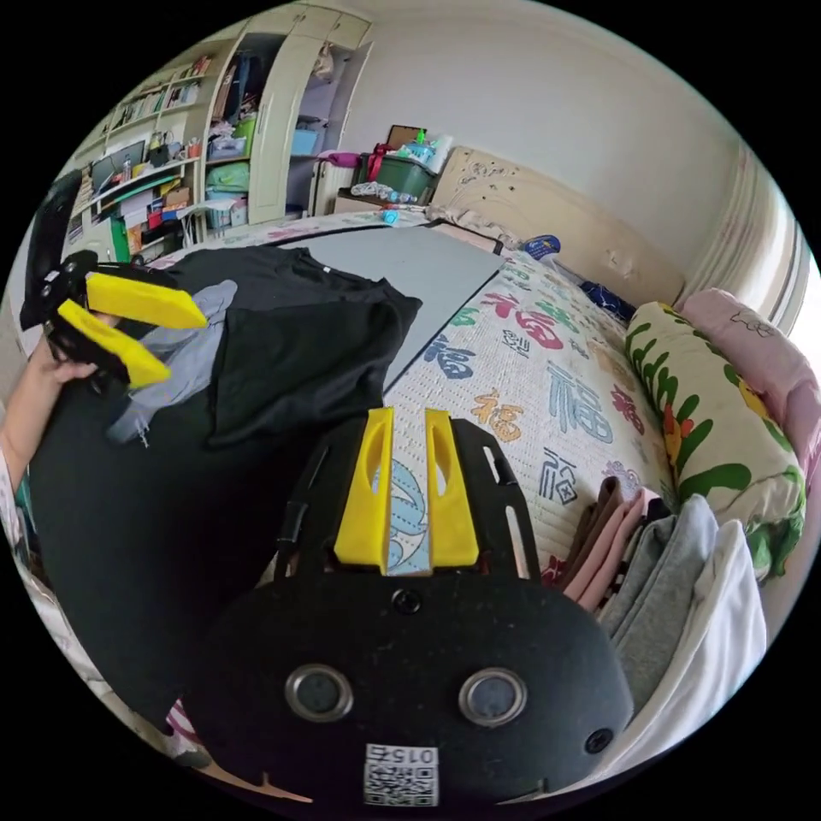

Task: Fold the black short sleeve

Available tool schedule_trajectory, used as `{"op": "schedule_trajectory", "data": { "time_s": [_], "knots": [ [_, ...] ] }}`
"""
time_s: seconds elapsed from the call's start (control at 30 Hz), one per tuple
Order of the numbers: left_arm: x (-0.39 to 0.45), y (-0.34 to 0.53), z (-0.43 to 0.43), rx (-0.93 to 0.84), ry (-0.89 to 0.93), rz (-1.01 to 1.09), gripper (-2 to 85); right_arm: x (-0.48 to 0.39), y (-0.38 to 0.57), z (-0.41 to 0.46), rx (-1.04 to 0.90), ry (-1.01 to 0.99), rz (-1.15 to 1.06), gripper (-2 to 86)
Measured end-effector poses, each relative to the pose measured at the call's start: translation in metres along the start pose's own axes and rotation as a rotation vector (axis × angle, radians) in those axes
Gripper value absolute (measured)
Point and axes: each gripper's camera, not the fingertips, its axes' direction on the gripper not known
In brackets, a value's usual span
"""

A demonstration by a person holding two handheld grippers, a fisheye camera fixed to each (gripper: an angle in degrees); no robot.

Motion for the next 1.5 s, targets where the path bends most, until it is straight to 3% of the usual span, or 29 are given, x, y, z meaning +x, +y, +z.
{"op": "schedule_trajectory", "data": {
  "time_s": [0.07, 0.13, 0.27, 0.43, 0.63, 0.83, 1.07, 1.13, 1.2, 1.33, 1.5],
  "knots": [
    [-0.045, 0.026, -0.012, 0.058, -0.11, -0.161, 10.4, -0.001, 0.004, -0.018, 0.086, -0.091, -0.04, 5.2],
    [-0.082, 0.048, 0.011, -0.027, -0.22, -0.272, 10.6, -0.009, 0.007, -0.035, 0.149, -0.276, -0.14, 5.1],
    [-0.101, 0.05, 0.045, -0.158, -0.177, -0.341, 11.0, -0.026, 0.009, -0.039, 0.122, -0.409, -0.303, 6.6],
    [-0.074, 0.029, 0.087, -0.304, -0.156, -0.288, 5.6, -0.036, 0.01, -0.014, -0.023, -0.418, -0.417, 8.3],
    [-0.042, 0.01, 0.07, -0.256, -0.178, -0.261, 0.0, -0.038, 0.006, 0.011, -0.126, -0.426, -0.449, 4.7],
    [-0.014, -0.027, 0.053, -0.266, -0.256, -0.207, -0.1, -0.028, 0.003, -0.001, -0.035, -0.489, -0.446, -0.7],
    [0.031, -0.083, 0.072, -0.367, -0.414, -0.087, 3.5, -0.024, 0.0, 0.002, -0.068, -0.499, -0.502, 3.7],
    [0.057, -0.11, 0.073, -0.371, -0.503, -0.006, 6.5, 0.009, -0.002, -0.013, 0.011, -0.505, -0.382, 7.6],
    [0.093, -0.13, 0.069, -0.318, -0.522, 0.109, 7.3, 0.033, 0.0, -0.018, 0.061, -0.391, -0.266, 7.4],
    [0.156, -0.17, 0.082, -0.227, -0.186, 0.26, 8.3, 0.067, 0.007, -0.008, 0.071, -0.301, -0.141, 8.0],
    [0.167, -0.208, 0.135, -0.257, -0.001, 0.285, 8.7, 0.04, 0.0, 0.022, -0.038, -0.193, -0.232, 8.3]
  ]
}}
